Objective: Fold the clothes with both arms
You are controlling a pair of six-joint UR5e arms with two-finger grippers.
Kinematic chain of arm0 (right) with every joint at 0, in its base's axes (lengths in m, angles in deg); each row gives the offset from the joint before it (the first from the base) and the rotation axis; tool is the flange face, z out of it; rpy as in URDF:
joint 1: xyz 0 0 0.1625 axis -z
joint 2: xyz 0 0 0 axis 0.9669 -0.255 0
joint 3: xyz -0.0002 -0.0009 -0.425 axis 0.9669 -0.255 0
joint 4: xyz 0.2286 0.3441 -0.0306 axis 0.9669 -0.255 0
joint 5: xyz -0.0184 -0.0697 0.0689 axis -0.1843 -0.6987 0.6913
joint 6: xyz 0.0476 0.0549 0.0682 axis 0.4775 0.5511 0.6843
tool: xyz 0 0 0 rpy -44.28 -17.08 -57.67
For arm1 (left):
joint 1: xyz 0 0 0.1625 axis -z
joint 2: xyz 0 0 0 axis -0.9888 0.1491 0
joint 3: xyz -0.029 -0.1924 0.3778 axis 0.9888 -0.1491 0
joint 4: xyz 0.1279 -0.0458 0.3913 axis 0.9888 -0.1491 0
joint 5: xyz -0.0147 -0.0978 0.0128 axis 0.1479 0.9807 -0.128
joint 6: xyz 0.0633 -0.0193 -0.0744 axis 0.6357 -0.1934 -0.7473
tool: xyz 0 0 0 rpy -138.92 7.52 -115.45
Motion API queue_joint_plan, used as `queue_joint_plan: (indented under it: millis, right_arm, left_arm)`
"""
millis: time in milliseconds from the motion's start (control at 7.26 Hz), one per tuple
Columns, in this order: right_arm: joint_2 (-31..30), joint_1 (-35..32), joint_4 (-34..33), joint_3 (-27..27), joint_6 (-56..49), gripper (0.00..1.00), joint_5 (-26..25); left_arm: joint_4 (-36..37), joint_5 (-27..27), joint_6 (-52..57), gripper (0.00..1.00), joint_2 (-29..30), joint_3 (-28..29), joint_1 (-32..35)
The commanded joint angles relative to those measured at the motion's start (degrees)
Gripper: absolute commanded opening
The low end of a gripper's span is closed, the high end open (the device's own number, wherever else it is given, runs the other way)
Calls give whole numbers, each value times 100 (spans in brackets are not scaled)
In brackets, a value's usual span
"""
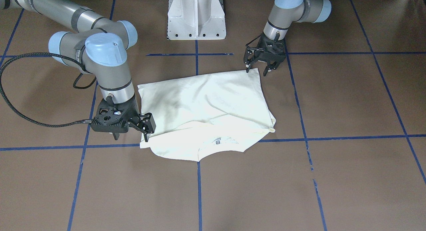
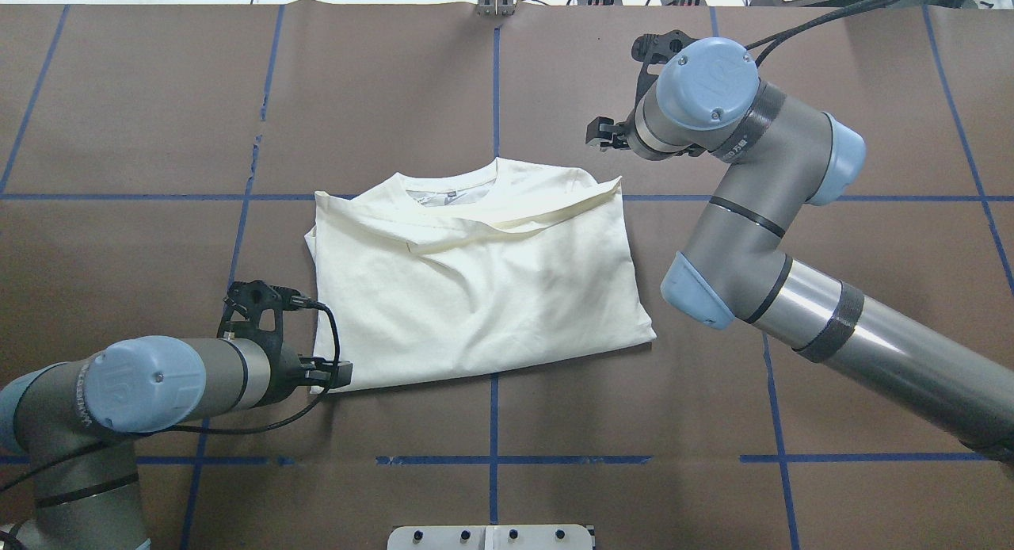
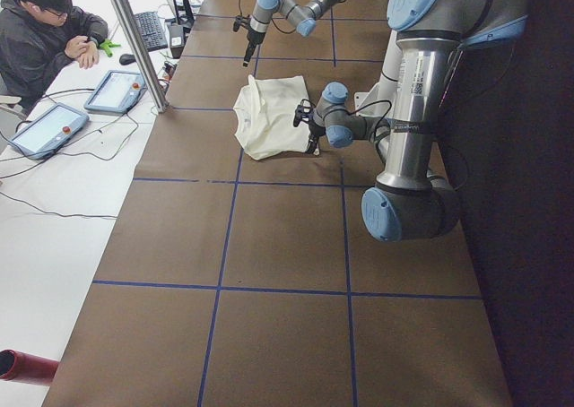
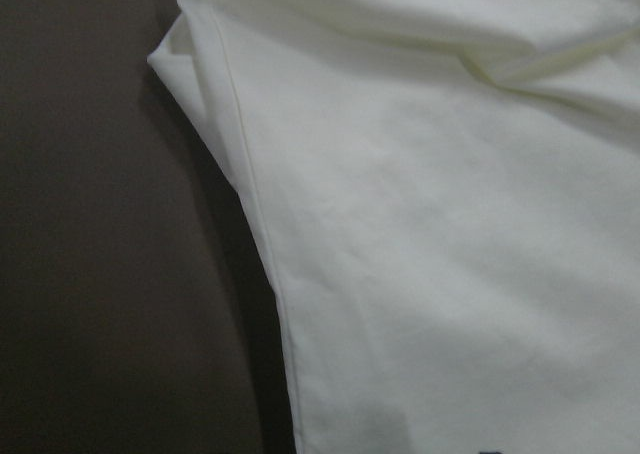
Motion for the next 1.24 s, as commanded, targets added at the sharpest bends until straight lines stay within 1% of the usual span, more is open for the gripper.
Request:
queue_joint_plan:
  millis: [0, 138, 276, 413, 551, 827, 1102]
  right_arm:
    - [-31, 0, 0, 15, 1, 100, -1]
    - [-40, 0, 0, 32, 1, 100, -1]
    - [-40, 0, 0, 32, 1, 100, -1]
    - [-40, 0, 0, 41, 1, 100, -1]
    - [-31, 0, 0, 41, -7, 100, 8]
    - [-31, 0, 0, 41, -8, 100, -1]
    - [-31, 0, 0, 41, 1, 100, -18]
  left_arm:
    - [-10, -25, -128, 67, -16, 21, -187]
    - [-10, -34, -128, 58, -16, 30, -196]
    - [-10, -34, -155, 40, -16, 47, -196]
    - [-10, -43, -164, 13, -24, 47, -188]
    - [-1, -43, -164, 0, -33, 47, -188]
    - [8, -86, 2, 0, -77, 56, -118]
    - [34, -69, 1288, 0, -77, 74, 442]
